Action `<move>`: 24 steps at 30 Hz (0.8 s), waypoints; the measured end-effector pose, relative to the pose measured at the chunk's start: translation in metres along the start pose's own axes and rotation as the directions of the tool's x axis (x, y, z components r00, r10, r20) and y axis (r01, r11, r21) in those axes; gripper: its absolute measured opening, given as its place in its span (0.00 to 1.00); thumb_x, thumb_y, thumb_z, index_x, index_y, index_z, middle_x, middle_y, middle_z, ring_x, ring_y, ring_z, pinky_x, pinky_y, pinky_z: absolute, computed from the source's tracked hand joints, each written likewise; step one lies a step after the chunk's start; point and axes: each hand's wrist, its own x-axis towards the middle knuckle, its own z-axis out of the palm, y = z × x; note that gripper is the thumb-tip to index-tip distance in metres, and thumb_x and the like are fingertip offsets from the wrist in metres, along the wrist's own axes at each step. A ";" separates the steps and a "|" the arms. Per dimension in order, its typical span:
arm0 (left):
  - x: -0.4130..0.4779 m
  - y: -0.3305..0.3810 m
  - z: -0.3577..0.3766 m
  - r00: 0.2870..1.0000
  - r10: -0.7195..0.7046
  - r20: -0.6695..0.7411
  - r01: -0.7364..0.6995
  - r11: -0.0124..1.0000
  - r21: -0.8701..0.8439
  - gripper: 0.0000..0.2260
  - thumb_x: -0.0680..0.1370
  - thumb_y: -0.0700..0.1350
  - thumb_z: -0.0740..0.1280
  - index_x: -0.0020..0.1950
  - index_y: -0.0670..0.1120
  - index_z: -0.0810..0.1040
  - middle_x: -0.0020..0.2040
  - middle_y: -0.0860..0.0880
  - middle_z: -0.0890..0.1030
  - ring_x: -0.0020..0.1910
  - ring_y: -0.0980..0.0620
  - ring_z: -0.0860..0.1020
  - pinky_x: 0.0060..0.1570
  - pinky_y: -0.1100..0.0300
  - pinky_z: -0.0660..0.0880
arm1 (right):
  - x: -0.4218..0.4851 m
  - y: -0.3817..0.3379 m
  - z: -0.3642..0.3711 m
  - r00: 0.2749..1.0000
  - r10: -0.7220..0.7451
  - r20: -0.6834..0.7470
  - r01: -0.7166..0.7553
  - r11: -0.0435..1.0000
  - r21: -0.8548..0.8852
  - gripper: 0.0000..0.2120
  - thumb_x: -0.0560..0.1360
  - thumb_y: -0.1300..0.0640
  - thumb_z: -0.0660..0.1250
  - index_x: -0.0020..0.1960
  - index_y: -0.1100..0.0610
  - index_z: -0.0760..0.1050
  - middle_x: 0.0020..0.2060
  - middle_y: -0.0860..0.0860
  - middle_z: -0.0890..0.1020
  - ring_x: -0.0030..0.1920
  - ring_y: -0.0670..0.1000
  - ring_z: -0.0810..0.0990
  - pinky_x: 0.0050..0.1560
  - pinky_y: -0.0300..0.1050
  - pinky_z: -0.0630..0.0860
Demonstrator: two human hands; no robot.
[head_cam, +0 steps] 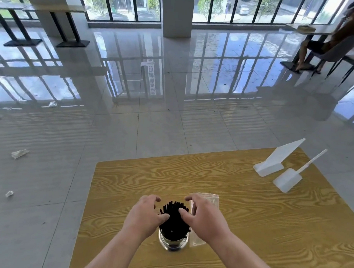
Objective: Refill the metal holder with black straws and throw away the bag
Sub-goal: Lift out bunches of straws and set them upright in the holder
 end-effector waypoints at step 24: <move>0.027 -0.002 0.019 0.997 0.072 0.004 -0.071 0.988 -0.135 0.08 0.74 0.55 0.78 0.52 0.62 0.85 0.46 0.62 0.86 0.44 0.65 0.83 0.43 0.69 0.78 | 0.027 0.015 0.022 0.989 0.051 0.138 -0.067 0.991 0.114 0.13 0.79 0.47 0.69 0.63 0.43 0.82 0.46 0.38 0.84 0.46 0.38 0.83 0.42 0.34 0.78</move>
